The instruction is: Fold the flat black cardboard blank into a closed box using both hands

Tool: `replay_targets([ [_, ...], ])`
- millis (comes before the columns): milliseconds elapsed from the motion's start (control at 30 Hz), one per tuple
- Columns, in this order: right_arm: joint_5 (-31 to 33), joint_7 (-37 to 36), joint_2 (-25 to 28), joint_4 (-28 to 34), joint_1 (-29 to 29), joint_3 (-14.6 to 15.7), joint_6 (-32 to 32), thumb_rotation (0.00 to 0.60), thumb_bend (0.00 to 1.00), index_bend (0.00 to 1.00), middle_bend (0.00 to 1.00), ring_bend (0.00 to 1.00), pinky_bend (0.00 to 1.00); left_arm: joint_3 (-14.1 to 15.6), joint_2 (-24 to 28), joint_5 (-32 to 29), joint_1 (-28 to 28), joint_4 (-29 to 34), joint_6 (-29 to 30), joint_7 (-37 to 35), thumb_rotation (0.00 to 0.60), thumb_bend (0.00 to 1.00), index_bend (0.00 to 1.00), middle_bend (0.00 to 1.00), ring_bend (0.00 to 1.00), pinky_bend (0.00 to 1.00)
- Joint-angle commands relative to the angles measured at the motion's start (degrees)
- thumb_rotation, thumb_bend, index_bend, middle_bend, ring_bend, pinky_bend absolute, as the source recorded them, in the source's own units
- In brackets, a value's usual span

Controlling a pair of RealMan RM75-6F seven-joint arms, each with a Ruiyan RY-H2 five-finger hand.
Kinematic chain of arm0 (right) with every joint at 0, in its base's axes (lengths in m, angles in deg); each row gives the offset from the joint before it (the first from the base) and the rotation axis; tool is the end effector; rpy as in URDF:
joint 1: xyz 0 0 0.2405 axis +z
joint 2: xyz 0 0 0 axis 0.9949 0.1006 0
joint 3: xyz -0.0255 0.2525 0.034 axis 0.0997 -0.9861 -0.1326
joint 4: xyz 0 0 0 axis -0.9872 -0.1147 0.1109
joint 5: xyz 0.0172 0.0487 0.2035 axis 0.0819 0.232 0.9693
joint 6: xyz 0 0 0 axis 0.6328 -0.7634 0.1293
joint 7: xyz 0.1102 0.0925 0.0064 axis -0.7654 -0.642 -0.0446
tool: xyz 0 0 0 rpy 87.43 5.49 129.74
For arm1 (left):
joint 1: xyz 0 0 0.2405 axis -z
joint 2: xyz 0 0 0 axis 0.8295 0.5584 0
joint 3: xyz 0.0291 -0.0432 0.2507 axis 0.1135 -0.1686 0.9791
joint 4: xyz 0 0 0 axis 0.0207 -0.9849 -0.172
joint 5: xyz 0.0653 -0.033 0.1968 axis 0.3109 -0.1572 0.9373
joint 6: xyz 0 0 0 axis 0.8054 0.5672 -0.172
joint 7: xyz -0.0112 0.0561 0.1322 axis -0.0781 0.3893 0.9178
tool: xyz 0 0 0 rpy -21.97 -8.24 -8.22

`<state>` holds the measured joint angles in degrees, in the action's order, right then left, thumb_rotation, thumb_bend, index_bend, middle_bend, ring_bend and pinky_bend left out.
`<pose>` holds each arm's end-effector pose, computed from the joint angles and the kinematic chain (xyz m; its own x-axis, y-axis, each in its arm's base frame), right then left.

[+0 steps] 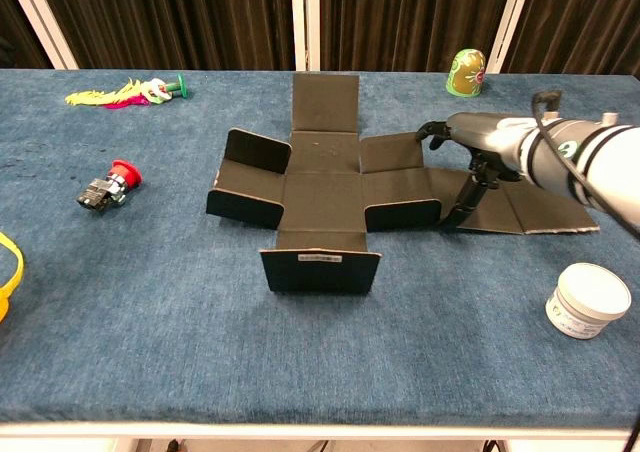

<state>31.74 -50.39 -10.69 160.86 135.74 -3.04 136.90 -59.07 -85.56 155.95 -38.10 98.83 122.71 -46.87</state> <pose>-0.1364 -0.3362 -0.0461 0.3882 -0.4610 0.7980 -0.9163 -0.1004 0.3877 -0.2424 0.2332 0.0954 0.2910 0.0086 0.9567 0.8775 -0.4007 -0.2634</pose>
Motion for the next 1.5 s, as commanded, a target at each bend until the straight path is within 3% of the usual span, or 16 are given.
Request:
replay_targets([
  [33, -0.33, 0.26, -3.01, -4.11, 1.0, -1.23, 0.1, 0.6, 0.0, 0.0, 0.1, 0.8, 0.94, 0.04, -0.05, -0.03, 0.09, -0.24, -0.09, -0.37, 0.6, 0.09, 0.3, 0.22, 0.12, 0.2],
  [233, -1.49, 1.49, -5.99, -11.63, 3.42, -3.65, -1.25, 0.6, 0.0, 0.0, 0.1, 0.8, 0.94, 0.11, -0.02, 0.1, 0.31, -0.44, -0.2, -0.85, 0.6, 0.08, 0.3, 0.22, 0.12, 0.2],
  [400, -2.84, 1.48, -5.47, -13.96, 4.21, -4.62, -3.4, 0.6, 0.0, 0.0, 0.1, 0.79, 0.93, 0.02, -0.03, -0.34, 0.5, -0.66, -0.61, -1.29, 0.6, 0.08, 0.3, 0.22, 0.12, 0.2],
  [667, -2.23, -0.11, 4.69, -7.53, 2.26, -2.57, -11.74, 0.6, 0.0, 0.0, 0.11, 0.79, 0.93, 0.53, 0.4, -0.54, 0.44, -0.45, -1.11, -1.56, 0.6, 0.08, 0.3, 0.22, 0.12, 0.2],
  [867, 4.47, 5.98, 10.32, -7.74, 7.82, 0.49, -19.37, 0.6, 0.02, 0.0, 0.12, 0.8, 0.92, 0.48, 0.73, -0.57, 0.67, 0.57, -1.46, -0.74, 0.6, 0.08, 0.3, 0.22, 0.12, 0.2],
  [1233, 11.69, 9.69, 5.08, -16.3, 16.51, 4.93, -23.02, 0.6, 0.03, 0.04, 0.12, 0.8, 0.9, 0.56, 0.87, -1.39, 0.36, 1.29, -1.74, 0.02, 0.6, 0.08, 0.3, 0.22, 0.12, 0.2],
  [1500, 13.55, 9.93, 1.88, -19.85, 18.7, 6.83, -22.28, 0.6, 0.03, 0.09, 0.13, 0.8, 0.9, 0.73, 0.51, -1.92, 0.11, 0.53, -1.95, -0.89, 0.6, 0.09, 0.3, 0.22, 0.12, 0.2],
])
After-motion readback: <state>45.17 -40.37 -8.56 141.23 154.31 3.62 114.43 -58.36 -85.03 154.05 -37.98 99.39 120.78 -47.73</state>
